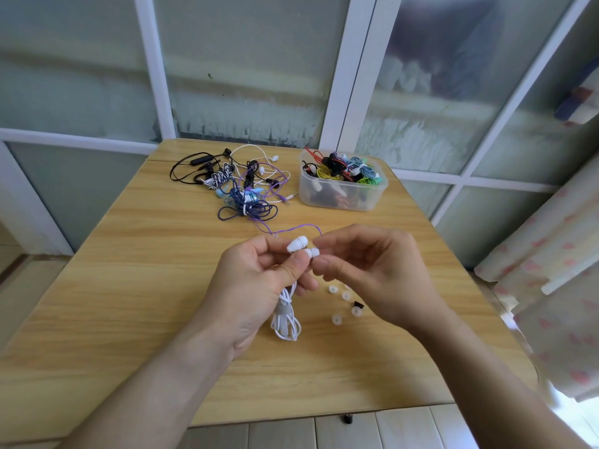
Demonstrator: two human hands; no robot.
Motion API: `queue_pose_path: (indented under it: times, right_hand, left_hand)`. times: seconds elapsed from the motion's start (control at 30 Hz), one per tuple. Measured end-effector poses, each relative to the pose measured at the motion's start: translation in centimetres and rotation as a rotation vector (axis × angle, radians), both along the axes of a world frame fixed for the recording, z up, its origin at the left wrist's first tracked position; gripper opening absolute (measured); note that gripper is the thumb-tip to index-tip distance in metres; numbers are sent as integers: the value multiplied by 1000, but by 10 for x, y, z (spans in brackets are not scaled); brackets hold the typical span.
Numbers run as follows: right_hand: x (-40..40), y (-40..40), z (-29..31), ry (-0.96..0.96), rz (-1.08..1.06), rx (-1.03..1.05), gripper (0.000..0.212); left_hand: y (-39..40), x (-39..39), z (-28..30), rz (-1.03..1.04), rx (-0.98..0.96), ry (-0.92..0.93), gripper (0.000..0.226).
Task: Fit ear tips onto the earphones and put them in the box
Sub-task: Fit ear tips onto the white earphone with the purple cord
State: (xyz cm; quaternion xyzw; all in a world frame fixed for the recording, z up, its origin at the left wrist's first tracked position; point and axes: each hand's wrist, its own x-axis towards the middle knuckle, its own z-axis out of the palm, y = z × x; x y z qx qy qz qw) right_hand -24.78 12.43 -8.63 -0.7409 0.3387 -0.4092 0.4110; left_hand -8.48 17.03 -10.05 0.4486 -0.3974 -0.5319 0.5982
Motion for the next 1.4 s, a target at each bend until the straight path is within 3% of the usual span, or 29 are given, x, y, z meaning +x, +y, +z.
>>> queue_pose_path:
  times: [0.5,0.7,0.83,0.97,1.2,1.4]
  right_hand:
    - [-4,-2,1,-15,14,139,21]
    - [-7,-1,7,-1,29,75,20]
    - [-1,5,7,28,-13,19,4]
    - [11,8,4,-66,-110,156,7]
    - [27,12,-1,-351,-105,684,12]
    - [23,11,-3,-296,-22,613,15]
  left_hand:
    - [1,0,1,31,-55,-120,12]
    - [1,0,2,14,-32,-132,12]
    - [1,-1,2,41,-16,-72,11]
    - [0,-5,1,204,-87,-176,15]
    - [1,-8,-2,388,-269,-536,39]
    - [-2,-2,-3,309,-193,-467,23]
